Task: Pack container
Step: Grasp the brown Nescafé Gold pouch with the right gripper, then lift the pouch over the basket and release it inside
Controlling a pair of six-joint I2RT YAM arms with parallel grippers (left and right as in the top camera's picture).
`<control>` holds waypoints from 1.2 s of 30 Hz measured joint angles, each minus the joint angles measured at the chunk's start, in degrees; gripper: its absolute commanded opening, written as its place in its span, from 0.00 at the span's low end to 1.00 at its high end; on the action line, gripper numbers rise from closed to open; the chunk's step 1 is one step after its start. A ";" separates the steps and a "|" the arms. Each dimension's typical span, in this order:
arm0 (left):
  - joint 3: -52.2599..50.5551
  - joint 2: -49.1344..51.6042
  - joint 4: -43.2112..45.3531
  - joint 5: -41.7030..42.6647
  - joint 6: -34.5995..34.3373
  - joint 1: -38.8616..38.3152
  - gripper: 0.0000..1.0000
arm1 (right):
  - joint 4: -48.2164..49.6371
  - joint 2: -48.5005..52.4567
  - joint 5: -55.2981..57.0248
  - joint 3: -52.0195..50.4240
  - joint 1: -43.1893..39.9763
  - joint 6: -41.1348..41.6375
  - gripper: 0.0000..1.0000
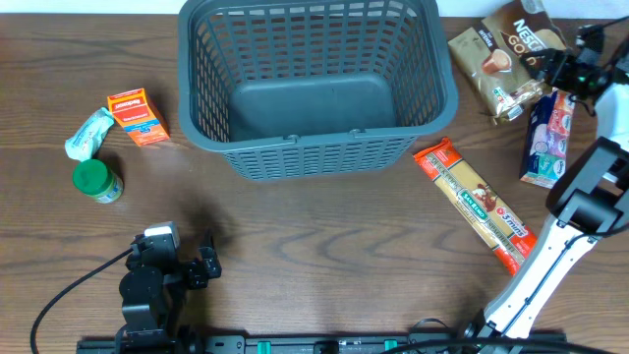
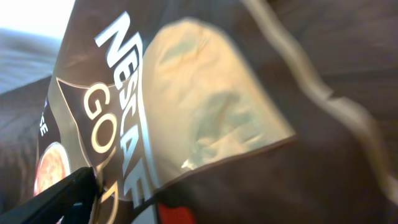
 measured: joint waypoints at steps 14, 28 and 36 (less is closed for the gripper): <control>0.00 0.00 0.00 0.00 0.00 0.00 0.98 | 0.26 0.44 -1.90 0.00 5.92 2.12 0.01; 0.00 0.00 0.00 0.00 0.02 0.00 0.99 | 0.92 1.18 -11.78 1.57 5.62 4.17 0.01; 0.00 0.00 0.00 -0.02 0.00 0.00 0.98 | -1.05 -2.93 -13.46 2.40 5.73 4.26 0.01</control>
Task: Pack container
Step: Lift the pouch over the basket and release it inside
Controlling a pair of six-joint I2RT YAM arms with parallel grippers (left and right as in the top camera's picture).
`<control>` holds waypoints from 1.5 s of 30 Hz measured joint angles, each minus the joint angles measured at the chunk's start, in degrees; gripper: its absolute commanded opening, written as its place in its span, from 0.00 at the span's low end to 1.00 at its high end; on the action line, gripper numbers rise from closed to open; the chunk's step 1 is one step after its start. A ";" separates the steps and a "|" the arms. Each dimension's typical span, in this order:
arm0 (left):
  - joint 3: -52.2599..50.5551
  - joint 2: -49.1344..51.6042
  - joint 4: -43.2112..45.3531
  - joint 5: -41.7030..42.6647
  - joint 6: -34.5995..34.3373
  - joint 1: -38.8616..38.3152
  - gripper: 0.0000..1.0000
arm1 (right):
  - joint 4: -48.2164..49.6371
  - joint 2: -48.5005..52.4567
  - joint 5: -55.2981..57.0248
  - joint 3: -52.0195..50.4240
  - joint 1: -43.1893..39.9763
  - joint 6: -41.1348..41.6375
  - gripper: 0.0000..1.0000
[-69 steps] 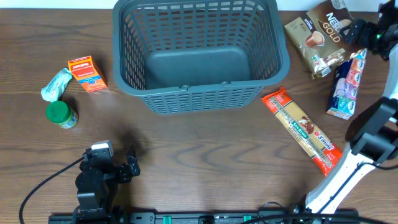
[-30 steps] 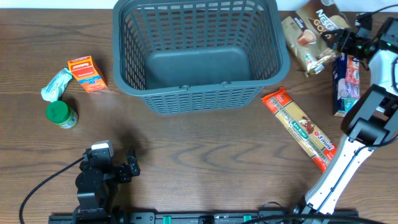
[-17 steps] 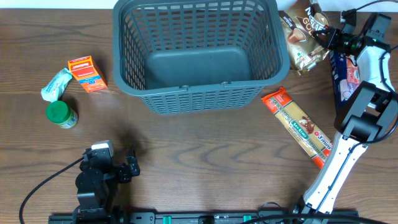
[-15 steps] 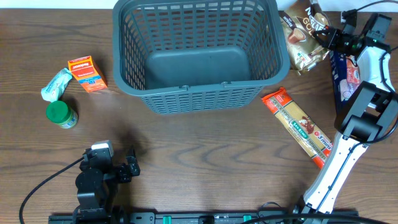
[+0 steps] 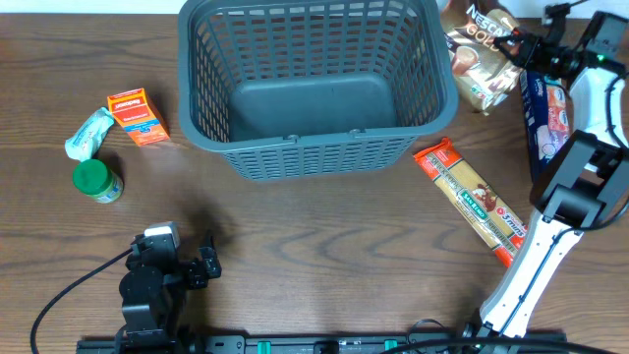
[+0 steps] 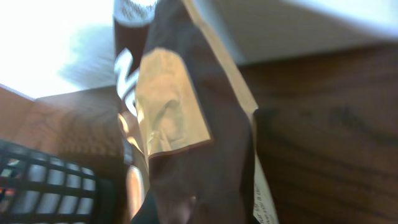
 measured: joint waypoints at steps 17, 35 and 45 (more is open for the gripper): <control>0.00 0.00 0.02 0.00 0.00 0.00 0.99 | 1.07 -35.71 0.59 0.44 6.56 0.85 0.01; 0.00 0.00 0.00 0.00 0.02 0.00 0.98 | -12.76 -44.41 35.06 1.22 30.42 28.39 0.01; 0.00 0.00 0.00 0.02 0.02 0.00 0.98 | -14.34 -42.66 77.33 1.20 48.04 45.86 0.01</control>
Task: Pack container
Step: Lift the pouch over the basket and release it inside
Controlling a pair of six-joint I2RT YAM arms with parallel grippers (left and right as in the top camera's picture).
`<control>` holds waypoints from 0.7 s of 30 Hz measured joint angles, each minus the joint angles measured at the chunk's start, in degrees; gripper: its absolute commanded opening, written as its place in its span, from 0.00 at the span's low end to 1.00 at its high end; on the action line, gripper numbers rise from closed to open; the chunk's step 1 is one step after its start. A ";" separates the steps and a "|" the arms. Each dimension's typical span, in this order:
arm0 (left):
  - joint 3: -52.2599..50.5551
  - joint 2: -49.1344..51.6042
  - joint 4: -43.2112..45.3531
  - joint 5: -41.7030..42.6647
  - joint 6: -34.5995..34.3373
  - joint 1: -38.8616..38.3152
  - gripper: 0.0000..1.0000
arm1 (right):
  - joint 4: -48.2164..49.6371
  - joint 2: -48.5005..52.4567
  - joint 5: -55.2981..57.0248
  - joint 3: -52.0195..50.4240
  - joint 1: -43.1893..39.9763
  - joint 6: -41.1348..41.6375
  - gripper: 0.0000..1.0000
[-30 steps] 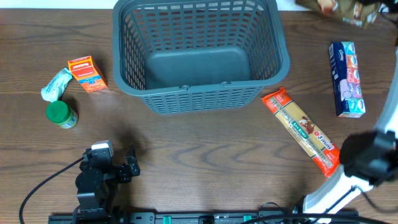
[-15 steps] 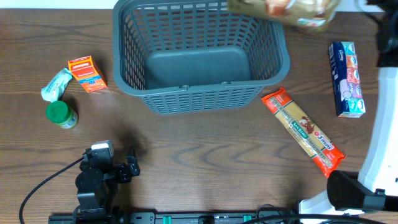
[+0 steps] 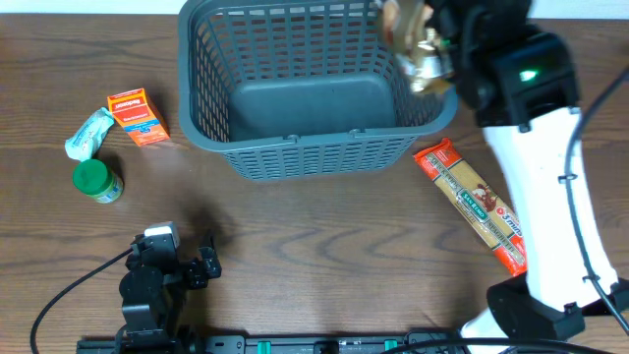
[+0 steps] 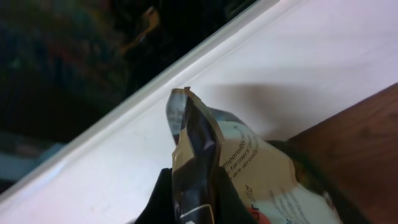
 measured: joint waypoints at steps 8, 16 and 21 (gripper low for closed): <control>0.00 0.00 0.00 0.00 0.00 0.00 0.99 | 0.22 4.87 7.82 0.00 3.65 2.25 0.02; 0.00 0.00 0.00 0.00 0.00 0.00 0.98 | -1.86 6.67 13.22 -0.11 3.63 0.35 0.02; 0.00 0.00 0.00 0.00 0.00 0.00 0.99 | -2.56 6.67 14.43 -0.11 3.56 -1.62 0.99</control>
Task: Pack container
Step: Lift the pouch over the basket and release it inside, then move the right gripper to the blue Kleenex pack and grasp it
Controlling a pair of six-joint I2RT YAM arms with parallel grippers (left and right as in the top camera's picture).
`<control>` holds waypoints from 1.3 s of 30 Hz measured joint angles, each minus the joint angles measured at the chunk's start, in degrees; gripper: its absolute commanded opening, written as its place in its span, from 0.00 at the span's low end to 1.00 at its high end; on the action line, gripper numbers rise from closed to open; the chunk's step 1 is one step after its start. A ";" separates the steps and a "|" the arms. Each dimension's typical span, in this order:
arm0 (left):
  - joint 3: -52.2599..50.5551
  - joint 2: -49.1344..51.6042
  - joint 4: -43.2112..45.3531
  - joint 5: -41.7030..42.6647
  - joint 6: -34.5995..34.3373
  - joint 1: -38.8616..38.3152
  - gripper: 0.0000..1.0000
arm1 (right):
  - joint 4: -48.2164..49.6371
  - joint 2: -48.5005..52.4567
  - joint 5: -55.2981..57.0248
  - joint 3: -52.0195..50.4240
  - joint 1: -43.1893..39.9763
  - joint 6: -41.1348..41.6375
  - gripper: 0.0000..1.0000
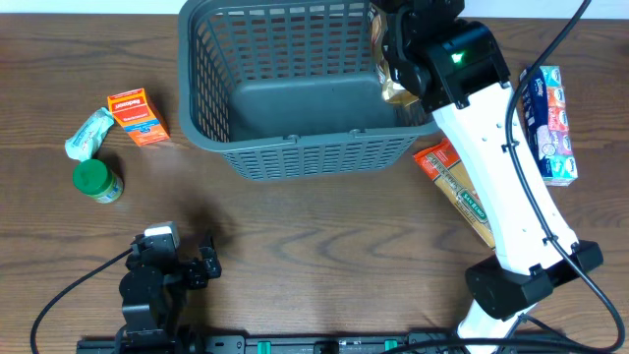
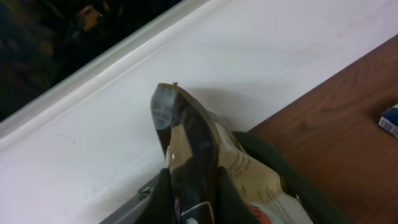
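The grey plastic basket (image 1: 246, 157) stands at the table's back middle. My right gripper (image 2: 194, 199) is shut on the top edge of the brown and gold coffee bag (image 2: 193, 143). In the overhead view the coffee bag (image 1: 391, 87) hangs inside the basket's right end, under the right arm (image 1: 462, 69). A long pasta packet (image 1: 470, 202) lies right of the basket. A blue and white carton (image 1: 548, 108) lies at the far right. At the left are an orange box (image 1: 138, 116), a crumpled white packet (image 1: 88, 133) and a green-lidded jar (image 1: 96, 181). My left gripper (image 1: 201, 261) rests at the front left; its fingers are unclear.
The basket's right rim (image 2: 292, 168) runs just beside the bag in the right wrist view, with a white wall behind. The right arm's white link (image 1: 511, 197) crosses over the pasta packet.
My right gripper has moved left and a little forward with the coffee bag, from over the basket's right rim to inside its right end. The blue carton shows again.
The coffee bag lay right of the basket with my right gripper at it. Then it was lifted, held near the basket's back right corner. Then it hung over the right rim, and now it is inside the basket's right end, still gripped.
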 measured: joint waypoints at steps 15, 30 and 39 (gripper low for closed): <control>0.00 0.00 0.00 -0.02 -0.02 0.00 0.99 | -1.29 -10.93 -6.71 0.72 -5.38 -25.22 0.99; 0.00 0.00 0.00 0.00 -0.02 0.00 0.99 | -16.94 -1.07 -20.44 2.03 -41.13 -25.68 0.97; 0.00 0.00 0.00 0.00 0.00 0.00 0.99 | -19.08 18.60 -27.74 1.75 -47.30 -30.14 0.97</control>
